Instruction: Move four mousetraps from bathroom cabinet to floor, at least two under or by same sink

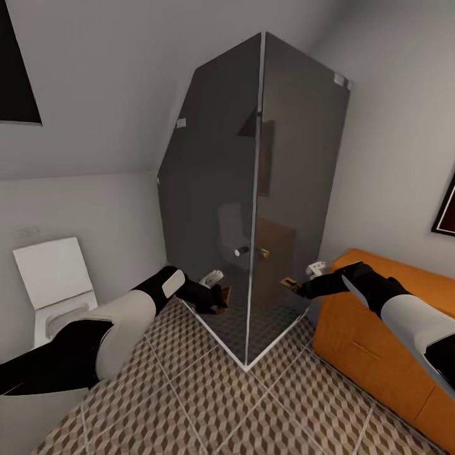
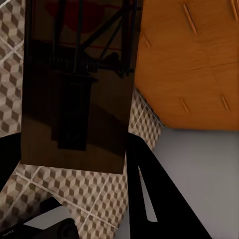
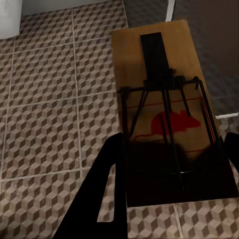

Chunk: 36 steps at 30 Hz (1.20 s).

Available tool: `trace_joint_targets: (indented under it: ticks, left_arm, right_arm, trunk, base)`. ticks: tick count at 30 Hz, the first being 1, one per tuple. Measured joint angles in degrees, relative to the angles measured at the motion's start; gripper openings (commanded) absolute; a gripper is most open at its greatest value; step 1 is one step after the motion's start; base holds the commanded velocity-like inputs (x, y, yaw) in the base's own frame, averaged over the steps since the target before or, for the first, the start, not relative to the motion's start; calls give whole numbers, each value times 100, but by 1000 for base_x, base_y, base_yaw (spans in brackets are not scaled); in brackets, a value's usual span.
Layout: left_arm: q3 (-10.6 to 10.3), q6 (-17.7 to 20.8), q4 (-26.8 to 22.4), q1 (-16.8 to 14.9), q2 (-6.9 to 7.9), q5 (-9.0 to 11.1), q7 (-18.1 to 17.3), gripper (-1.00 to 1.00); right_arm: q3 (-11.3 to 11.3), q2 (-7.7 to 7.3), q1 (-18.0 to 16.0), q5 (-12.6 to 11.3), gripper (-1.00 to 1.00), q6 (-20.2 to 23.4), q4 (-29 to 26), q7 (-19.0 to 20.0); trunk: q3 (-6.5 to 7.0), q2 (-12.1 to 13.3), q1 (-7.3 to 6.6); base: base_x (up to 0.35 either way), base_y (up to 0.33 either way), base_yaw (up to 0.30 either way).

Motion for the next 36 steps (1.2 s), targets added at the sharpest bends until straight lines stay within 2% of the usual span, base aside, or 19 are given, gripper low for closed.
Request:
trace_joint_targets:
  ticks: [8, 13, 23, 28, 33, 36]
  left_arm:
    - [0, -2, 0, 0, -1, -3, 2, -100]
    - [-8, -10, 0, 41, 116, -29, 4, -100]
    - [-8, -79, 32, 109, 336, -33, -3, -100]
    - [-1, -135, 78, 125, 382, -28, 1, -100]
    - [-1, -368, 132, 131, 393, -31, -10, -100]
    - [-2, -439, 156, 132, 415, -34, -9, -100]
  right_arm:
    - [-1, 0, 1, 0, -100, -1, 0, 1]
    - [2, 0, 0, 6, -100, 0, 0, 0]
    - [9, 17, -1, 9, -100, 0, 2, 0]
    - [9, 24, 1, 9, -100, 0, 2, 0]
    - [13, 32, 2, 12, -100, 0, 72, -7]
    - [16, 130, 1, 4, -100, -5, 219, -9]
  trunk:
    - [0, 0, 0]
    - [0, -1, -1]
    - [0, -1, -3]
    - [0, -1, -3]
    - [0, 0, -3]
    - [0, 0, -3]
  base:
    - [-293, 129, 289]
    - [-231, 99, 289]
    - [-29, 12, 289]
    - [-2, 1, 290]
    - [0, 0, 290]
    - [0, 0, 290]
